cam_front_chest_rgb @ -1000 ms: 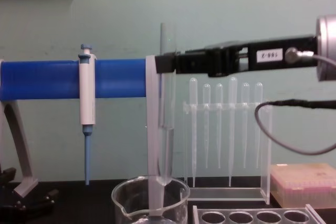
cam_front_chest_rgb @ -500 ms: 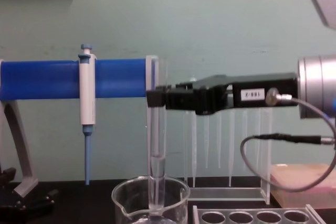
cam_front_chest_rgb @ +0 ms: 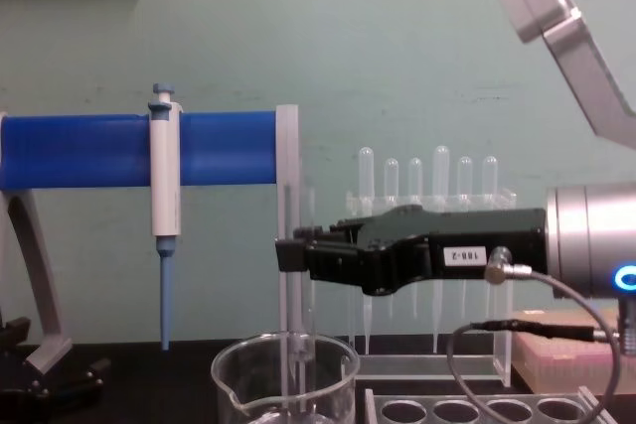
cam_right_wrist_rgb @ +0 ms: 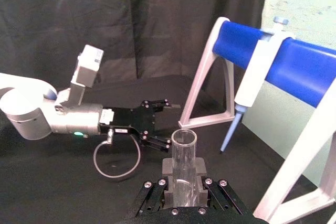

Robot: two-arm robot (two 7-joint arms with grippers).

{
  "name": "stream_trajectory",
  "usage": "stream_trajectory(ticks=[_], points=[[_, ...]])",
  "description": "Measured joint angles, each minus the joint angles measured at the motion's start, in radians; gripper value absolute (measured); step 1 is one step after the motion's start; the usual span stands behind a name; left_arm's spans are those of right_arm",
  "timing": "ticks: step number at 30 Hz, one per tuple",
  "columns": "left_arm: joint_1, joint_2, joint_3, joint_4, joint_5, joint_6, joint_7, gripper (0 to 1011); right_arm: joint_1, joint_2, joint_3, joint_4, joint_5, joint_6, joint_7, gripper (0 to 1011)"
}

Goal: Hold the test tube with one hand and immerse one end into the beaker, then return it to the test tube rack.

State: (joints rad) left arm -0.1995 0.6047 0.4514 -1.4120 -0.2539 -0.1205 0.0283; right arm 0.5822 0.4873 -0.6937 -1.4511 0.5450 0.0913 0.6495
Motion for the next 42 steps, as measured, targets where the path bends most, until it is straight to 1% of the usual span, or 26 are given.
stream_trajectory(ticks=[3, 5, 10, 15, 27, 42], points=[[0.000, 0.000, 0.000, 0.000, 0.000, 0.000, 0.000, 1000, -0.007, -0.008, 0.005, 0.012, -0.006, -0.009, -0.004, 242], [0.000, 0.000, 0.000, 0.000, 0.000, 0.000, 0.000, 1000, -0.017, -0.019, 0.011, 0.032, -0.010, -0.019, -0.005, 242], [0.000, 0.000, 0.000, 0.000, 0.000, 0.000, 0.000, 1000, -0.026, -0.030, 0.018, 0.048, -0.019, -0.024, -0.005, 242], [0.000, 0.000, 0.000, 0.000, 0.000, 0.000, 0.000, 1000, -0.035, -0.034, 0.025, 0.050, -0.031, -0.031, 0.005, 241], [0.000, 0.000, 0.000, 0.000, 0.000, 0.000, 0.000, 1000, -0.049, -0.032, 0.026, 0.035, -0.060, -0.044, 0.030, 242], [0.000, 0.000, 0.000, 0.000, 0.000, 0.000, 0.000, 1000, -0.057, -0.053, 0.027, 0.067, -0.071, -0.049, 0.042, 242]])
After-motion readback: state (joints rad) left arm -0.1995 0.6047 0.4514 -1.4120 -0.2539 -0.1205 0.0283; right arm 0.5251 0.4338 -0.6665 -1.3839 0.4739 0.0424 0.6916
